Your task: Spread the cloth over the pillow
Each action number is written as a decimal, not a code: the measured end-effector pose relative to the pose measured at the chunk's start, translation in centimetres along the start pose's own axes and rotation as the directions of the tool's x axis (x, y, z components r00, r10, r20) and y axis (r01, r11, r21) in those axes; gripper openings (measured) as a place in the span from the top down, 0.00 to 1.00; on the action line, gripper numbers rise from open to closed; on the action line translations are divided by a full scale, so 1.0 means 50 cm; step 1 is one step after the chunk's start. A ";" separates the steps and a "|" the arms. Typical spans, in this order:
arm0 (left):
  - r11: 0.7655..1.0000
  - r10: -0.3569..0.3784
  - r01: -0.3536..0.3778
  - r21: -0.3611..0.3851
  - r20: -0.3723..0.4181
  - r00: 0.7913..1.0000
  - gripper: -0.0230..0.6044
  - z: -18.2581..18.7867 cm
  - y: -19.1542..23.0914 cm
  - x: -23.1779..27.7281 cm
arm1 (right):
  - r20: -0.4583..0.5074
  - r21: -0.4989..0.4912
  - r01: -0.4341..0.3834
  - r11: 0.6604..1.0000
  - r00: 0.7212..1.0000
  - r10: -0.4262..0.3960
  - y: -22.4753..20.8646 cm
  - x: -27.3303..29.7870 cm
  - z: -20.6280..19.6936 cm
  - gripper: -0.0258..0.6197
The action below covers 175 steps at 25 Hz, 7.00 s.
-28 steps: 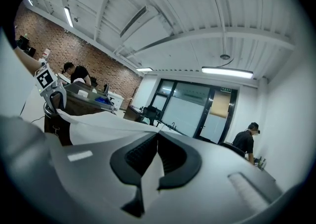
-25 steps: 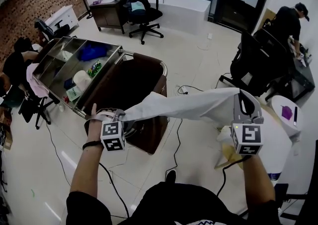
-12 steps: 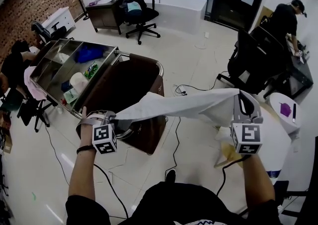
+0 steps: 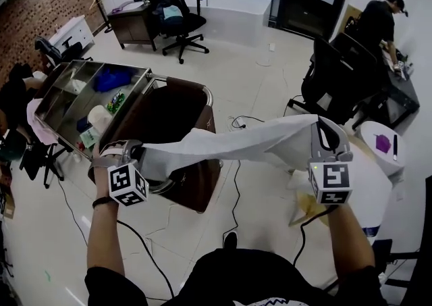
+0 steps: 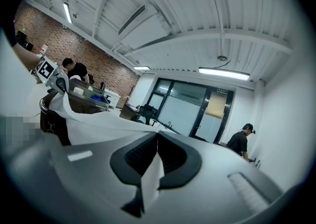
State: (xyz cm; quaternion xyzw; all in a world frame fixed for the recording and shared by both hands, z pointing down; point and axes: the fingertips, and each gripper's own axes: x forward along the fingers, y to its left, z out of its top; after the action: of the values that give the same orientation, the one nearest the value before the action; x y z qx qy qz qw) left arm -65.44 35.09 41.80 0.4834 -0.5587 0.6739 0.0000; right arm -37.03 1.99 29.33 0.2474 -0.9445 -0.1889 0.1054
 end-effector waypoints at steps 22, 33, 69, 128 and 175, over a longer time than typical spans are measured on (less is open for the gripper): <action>0.929 0.354 -0.369 0.000 0.279 0.892 0.96 0.249 0.384 -0.159 | 0.102 -0.072 0.255 0.964 0.964 -0.247 -0.270 -0.146 0.131 0.95; 0.882 0.417 -0.469 0.033 0.406 0.813 0.96 0.478 0.462 -0.245 | 0.104 -0.162 0.395 0.904 0.918 -0.383 -0.473 -0.337 0.150 0.95; 0.909 0.261 -0.409 0.076 0.661 0.703 0.96 1.252 0.418 -0.208 | -0.101 -0.239 0.566 0.789 0.794 -0.600 -1.037 -0.672 -0.095 0.95; 0.976 0.024 -0.162 0.144 0.672 0.740 0.96 1.540 0.387 0.226 | -0.379 -0.134 0.543 0.829 0.745 -0.549 -1.252 -0.415 -0.465 0.94; 0.967 -0.041 -0.163 0.196 0.750 0.660 0.96 1.350 0.207 0.060 | -0.403 -0.106 0.434 0.895 0.804 -0.437 -1.008 -0.611 -0.444 0.94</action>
State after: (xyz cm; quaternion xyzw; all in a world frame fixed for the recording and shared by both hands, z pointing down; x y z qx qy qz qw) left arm -28.63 -21.25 29.75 0.6944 -0.4370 0.4790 -0.3121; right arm 17.15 -29.90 25.62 0.4914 -0.8169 -0.1548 0.2594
